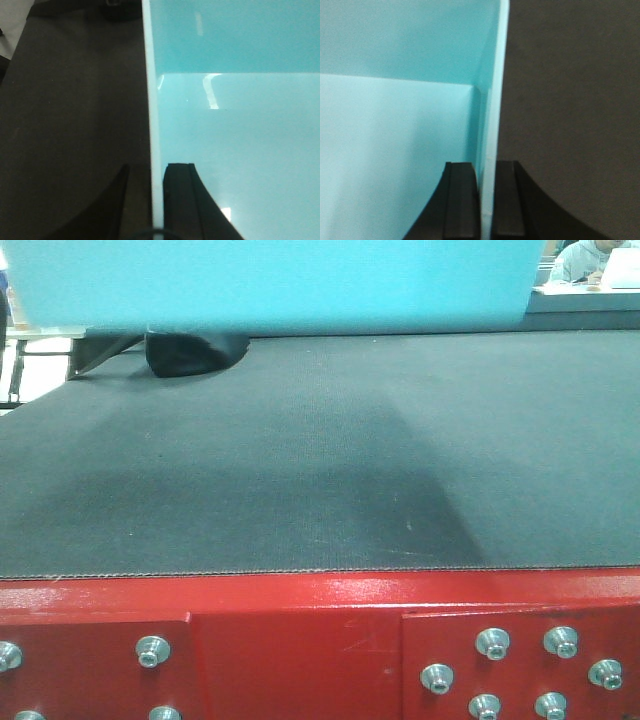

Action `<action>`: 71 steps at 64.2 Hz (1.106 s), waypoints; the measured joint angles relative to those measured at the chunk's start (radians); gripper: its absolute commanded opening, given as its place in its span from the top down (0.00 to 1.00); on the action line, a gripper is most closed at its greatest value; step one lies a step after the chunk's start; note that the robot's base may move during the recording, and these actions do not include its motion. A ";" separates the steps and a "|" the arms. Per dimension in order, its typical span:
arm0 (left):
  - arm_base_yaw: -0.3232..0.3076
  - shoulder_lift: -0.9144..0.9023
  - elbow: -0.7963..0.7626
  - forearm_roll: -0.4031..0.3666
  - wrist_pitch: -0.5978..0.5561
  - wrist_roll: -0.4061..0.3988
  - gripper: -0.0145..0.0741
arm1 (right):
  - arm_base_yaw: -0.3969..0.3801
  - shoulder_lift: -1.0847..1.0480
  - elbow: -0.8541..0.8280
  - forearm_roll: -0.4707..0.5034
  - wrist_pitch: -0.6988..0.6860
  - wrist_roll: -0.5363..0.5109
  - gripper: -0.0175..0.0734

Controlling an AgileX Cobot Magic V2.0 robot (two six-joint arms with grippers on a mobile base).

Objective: Fetch blue bin and place on conveyor start
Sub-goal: 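Lower the teal bin onto the grey conveyor belt with both grippers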

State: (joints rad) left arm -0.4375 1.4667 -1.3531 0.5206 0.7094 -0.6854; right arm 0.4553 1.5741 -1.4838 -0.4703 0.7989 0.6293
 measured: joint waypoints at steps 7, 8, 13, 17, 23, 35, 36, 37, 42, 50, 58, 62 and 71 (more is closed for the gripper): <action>0.012 0.032 0.040 -0.002 -0.047 -0.002 0.96 | -0.014 0.014 0.076 0.008 -0.053 0.049 0.99; 0.011 0.039 0.045 -0.002 -0.052 -0.002 0.96 | -0.016 0.017 0.085 0.011 -0.062 0.053 0.99; 0.013 0.082 0.049 -0.002 -0.067 -0.004 0.96 | -0.031 0.035 0.121 0.013 -0.096 0.069 0.99; 0.015 0.122 0.051 -0.002 -0.088 -0.004 0.96 | -0.044 0.061 0.134 0.014 -0.118 0.072 0.99; 0.017 0.166 0.053 -0.004 -0.113 -0.006 0.96 | -0.057 0.104 0.138 0.014 -0.137 0.075 0.99; 0.021 0.227 0.055 -0.004 -0.107 -0.006 0.96 | -0.064 0.167 0.142 0.010 -0.177 0.077 0.99; 0.021 0.228 0.055 -0.004 -0.107 -0.006 0.96 | -0.064 0.170 0.142 0.010 -0.177 0.077 0.98; 0.021 0.231 0.055 -0.004 -0.107 -0.006 0.96 | -0.064 0.172 0.142 0.010 -0.177 0.077 0.97; 0.021 0.240 0.056 -0.004 -0.107 -0.006 0.95 | -0.064 0.178 0.142 0.010 -0.177 0.077 0.85; 0.021 0.240 0.057 -0.006 -0.115 -0.008 0.74 | -0.068 0.181 0.142 0.010 -0.175 0.077 0.53; 0.015 0.240 0.057 -0.018 -0.128 -0.008 0.45 | -0.068 0.183 0.142 0.028 -0.207 0.078 0.39; 0.008 0.240 0.057 -0.027 -0.130 -0.016 0.38 | -0.066 0.183 0.140 0.042 -0.224 0.078 0.39; 0.008 0.240 0.056 -0.019 -0.103 -0.074 0.37 | -0.066 0.183 0.138 0.049 -0.234 0.081 0.39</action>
State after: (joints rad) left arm -0.4298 1.7067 -1.2975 0.5014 0.6068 -0.7593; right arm 0.3897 1.7575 -1.3460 -0.4208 0.5646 0.7103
